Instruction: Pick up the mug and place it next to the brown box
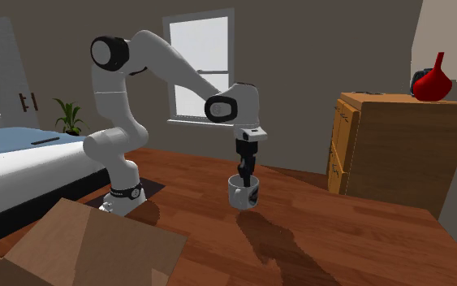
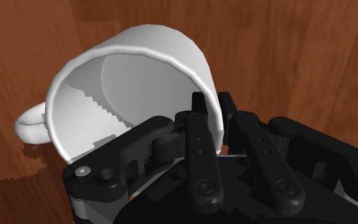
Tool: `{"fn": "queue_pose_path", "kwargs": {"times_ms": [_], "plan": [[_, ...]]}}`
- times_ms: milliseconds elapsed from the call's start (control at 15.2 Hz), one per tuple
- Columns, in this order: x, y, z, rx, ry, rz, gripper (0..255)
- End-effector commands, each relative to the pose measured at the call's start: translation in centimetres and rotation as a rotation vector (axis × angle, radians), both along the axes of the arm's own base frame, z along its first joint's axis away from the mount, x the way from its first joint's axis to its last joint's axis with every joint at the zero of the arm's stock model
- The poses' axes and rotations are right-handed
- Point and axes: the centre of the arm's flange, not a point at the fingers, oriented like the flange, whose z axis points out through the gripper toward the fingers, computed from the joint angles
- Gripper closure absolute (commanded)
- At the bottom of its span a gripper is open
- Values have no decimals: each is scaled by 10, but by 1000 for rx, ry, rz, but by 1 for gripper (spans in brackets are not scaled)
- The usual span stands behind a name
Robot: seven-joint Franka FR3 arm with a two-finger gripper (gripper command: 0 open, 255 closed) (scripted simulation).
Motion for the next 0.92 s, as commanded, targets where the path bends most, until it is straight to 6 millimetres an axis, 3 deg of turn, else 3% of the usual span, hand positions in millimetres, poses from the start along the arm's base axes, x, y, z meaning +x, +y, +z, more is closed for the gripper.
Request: {"fn": "queue_pose_path", "kwargs": {"times_ms": [0, 858], "plan": [[0, 1, 10, 0, 0, 0, 255], [0, 1, 79, 0, 0, 0, 255]]}}
